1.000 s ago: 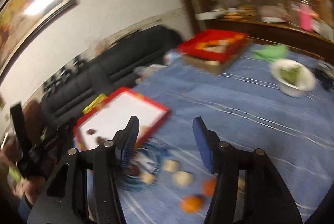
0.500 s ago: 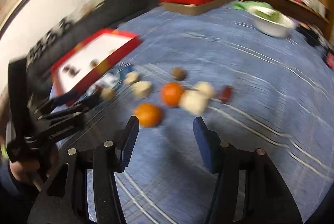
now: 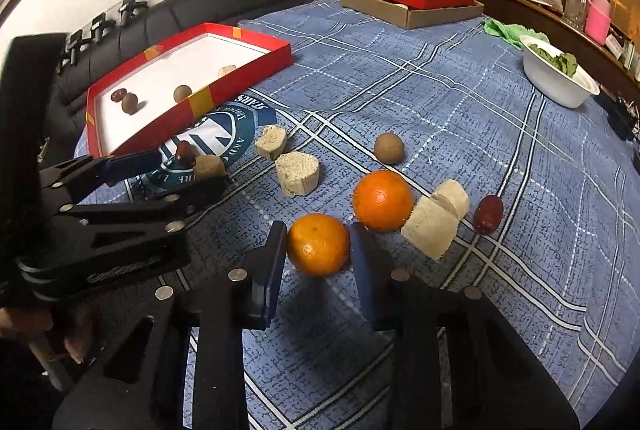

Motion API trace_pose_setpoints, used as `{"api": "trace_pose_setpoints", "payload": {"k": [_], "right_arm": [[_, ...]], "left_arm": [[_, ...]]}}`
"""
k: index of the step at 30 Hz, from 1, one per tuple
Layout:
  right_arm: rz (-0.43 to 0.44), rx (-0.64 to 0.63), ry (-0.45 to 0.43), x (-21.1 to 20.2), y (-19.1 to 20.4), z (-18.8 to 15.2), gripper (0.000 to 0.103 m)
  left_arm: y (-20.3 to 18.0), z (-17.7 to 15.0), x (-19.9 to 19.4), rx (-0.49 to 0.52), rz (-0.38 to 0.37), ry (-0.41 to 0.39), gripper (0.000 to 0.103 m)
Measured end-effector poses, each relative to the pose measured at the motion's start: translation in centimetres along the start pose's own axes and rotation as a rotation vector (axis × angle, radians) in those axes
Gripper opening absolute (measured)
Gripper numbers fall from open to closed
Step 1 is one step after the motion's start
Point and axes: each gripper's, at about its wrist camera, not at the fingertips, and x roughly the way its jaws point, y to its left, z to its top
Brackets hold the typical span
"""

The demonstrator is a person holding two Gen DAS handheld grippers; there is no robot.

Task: Organize fruits
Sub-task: 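Grasp an orange with the right tool while the left tool grasps a beige round pastry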

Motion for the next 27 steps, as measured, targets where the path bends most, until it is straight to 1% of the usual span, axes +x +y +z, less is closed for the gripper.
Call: {"api": "trace_pose_setpoints", "payload": {"k": [1,2,3,4,5,8,10,13,16,19,24,27], "right_arm": [[0.001,0.003,-0.002,0.0,-0.1,0.0,0.031],[0.003,0.006,-0.004,0.0,-0.2,0.0,0.031],[0.005,0.007,-0.005,0.0,-0.2,-0.1,0.031],[0.006,0.009,-0.005,-0.1,-0.2,-0.1,0.031],[0.005,0.009,-0.006,-0.1,-0.2,-0.1,0.031],[0.004,0.010,-0.009,-0.2,-0.2,-0.1,0.031],[0.003,0.012,-0.011,-0.3,-0.2,-0.1,0.031],[-0.004,0.018,-0.016,-0.6,-0.3,0.1,0.031],[-0.016,0.024,-0.034,-1.6,-0.4,0.1,0.031],[-0.029,0.041,-0.045,-2.8,-0.8,-0.6,0.031],[-0.039,0.066,-0.039,-3.8,-1.4,-2.1,0.031],[-0.043,0.074,-0.051,-4.6,-1.7,-2.7,0.031]], "left_arm": [[-0.1,0.1,-0.1,0.004,0.002,-0.007,0.047],[-0.2,0.2,-0.2,0.013,-0.002,-0.011,0.043],[-0.4,0.1,-0.3,0.025,-0.012,-0.016,0.032],[-0.6,0.0,-0.4,0.035,-0.014,-0.020,0.025],[-0.9,-0.2,-0.5,0.049,-0.009,-0.026,0.023],[-1.3,-0.5,-0.8,0.061,0.009,-0.036,0.023],[-1.4,-0.6,-1.0,0.058,-0.001,-0.037,0.023],[-1.5,-0.8,-1.4,0.059,-0.042,-0.050,0.023],[-0.6,-0.8,-2.7,0.034,-0.121,-0.090,0.022],[-0.2,-0.7,-3.8,0.017,-0.178,-0.122,0.022],[-1.6,-1.1,-4.6,0.040,-0.217,-0.129,0.022],[-2.9,-1.3,-4.8,0.064,-0.228,-0.130,0.022]]}}
